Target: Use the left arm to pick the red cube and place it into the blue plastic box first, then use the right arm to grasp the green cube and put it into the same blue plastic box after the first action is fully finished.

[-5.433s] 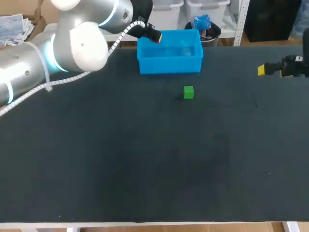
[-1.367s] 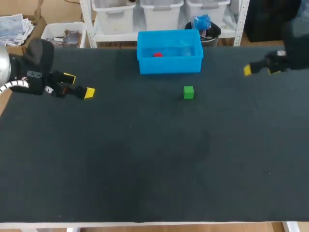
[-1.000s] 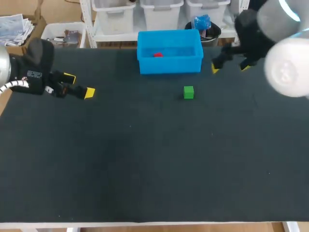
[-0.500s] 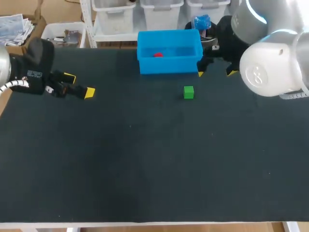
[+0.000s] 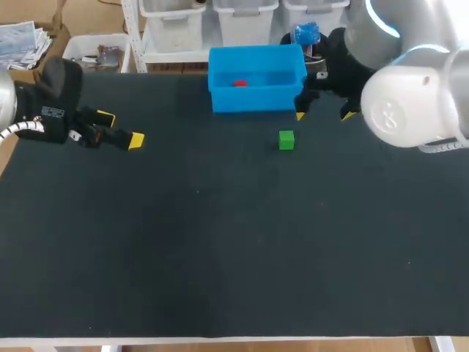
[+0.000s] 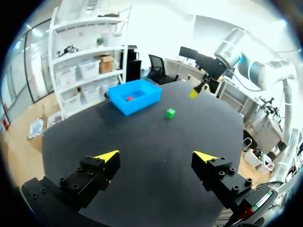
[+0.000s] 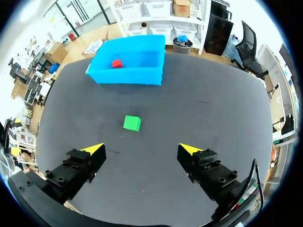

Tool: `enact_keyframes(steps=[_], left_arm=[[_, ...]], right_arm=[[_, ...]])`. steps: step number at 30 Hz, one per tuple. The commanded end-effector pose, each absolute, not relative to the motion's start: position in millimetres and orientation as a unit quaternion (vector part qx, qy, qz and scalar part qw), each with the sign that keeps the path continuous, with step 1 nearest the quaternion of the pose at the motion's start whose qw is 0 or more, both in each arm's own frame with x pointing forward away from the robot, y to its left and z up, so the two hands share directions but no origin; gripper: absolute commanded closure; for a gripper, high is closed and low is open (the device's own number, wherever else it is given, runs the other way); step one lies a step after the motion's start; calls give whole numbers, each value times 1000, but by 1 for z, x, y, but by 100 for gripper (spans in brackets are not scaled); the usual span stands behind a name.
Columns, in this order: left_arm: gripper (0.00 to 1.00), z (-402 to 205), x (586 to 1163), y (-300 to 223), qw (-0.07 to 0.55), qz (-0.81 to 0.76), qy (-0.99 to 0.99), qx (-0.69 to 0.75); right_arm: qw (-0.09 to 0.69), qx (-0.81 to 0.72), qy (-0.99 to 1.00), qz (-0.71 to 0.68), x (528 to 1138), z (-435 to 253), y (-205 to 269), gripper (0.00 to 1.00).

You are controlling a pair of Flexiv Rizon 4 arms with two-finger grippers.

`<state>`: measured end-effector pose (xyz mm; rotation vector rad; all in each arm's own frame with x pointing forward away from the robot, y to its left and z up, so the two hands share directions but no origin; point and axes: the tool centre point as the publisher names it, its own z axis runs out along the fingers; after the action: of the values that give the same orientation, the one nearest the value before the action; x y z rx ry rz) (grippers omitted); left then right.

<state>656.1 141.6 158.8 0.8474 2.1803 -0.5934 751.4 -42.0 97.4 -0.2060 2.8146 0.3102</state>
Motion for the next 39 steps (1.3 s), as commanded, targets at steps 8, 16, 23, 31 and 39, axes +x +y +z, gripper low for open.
enact_keyframes(steps=[8, 16, 23, 31, 39], left_arm=[[0, 157, 655, 144, 361, -233, 841, 329], [0, 157, 655, 144, 361, -233, 841, 329], [0, 157, 655, 144, 361, -233, 841, 329], [0, 157, 655, 144, 361, -233, 841, 329], [0, 157, 655, 144, 361, -233, 841, 329]], right_arm=[[100, -28, 994, 15, 778, 69, -13, 0], [76, -16, 997, -5, 781, 50, -11, 0], [70, -10, 998, 4, 787, 44, -3, 0], [66, -9, 998, 11, 790, 32, 3, 0], [51, -25, 998, 23, 794, 14, 7, 0]])
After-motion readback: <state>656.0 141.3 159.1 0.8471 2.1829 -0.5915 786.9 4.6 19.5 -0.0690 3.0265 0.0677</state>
